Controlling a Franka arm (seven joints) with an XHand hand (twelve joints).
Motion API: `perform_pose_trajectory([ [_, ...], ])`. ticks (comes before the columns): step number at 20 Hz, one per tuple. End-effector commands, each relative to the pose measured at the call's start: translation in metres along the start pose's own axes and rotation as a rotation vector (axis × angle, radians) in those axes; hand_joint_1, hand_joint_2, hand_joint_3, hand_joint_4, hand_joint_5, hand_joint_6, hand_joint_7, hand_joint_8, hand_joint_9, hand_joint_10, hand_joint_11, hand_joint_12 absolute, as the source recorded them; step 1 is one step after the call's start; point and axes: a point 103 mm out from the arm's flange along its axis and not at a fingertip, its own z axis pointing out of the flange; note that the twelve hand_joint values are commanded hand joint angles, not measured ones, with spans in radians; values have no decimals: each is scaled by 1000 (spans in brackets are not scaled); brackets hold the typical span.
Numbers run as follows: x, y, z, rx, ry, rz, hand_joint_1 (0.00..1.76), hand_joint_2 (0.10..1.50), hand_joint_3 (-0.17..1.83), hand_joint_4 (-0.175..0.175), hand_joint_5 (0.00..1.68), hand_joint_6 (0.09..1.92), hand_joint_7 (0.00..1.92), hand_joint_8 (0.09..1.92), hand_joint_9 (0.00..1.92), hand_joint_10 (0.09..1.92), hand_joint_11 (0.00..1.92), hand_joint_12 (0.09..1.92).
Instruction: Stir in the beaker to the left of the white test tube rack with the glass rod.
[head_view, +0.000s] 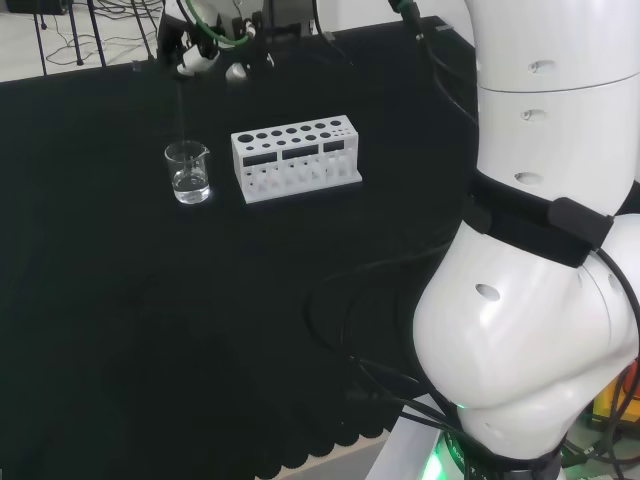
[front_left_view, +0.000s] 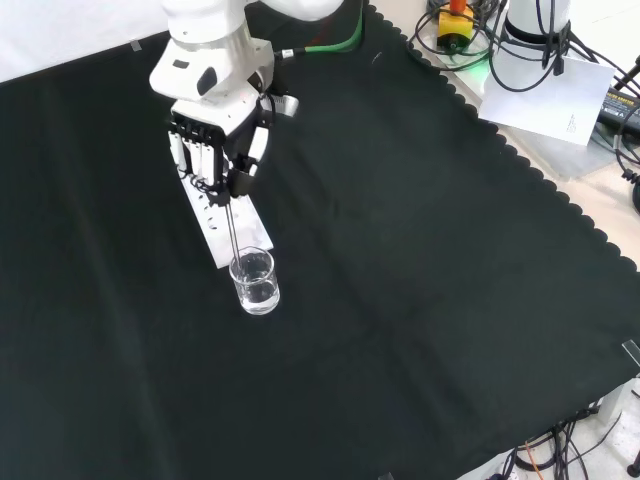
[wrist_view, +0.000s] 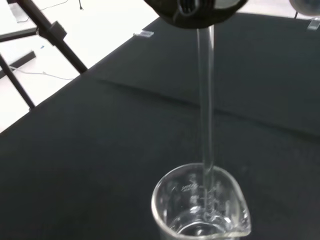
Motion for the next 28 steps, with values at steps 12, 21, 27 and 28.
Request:
perform_pose_trajectory([
  [12, 13, -32, 0, 8, 8, 8, 1305, 1029, 1, -175, 1169, 383, 1225, 896, 1819, 240, 1283, 725],
  [21, 33, -15, 10, 20, 25, -28, 1305, 1029, 1, -175, 1168, 384, 1224, 899, 1820, 239, 1283, 724],
  [27, 17, -7, 9, 13, 21, -13, 1305, 1030, 1, -175, 1168, 384, 1223, 900, 1820, 237, 1283, 724],
  [28, 13, -8, 9, 13, 21, -8, 1305, 1030, 1, -175, 1167, 384, 1223, 900, 1821, 237, 1283, 724],
])
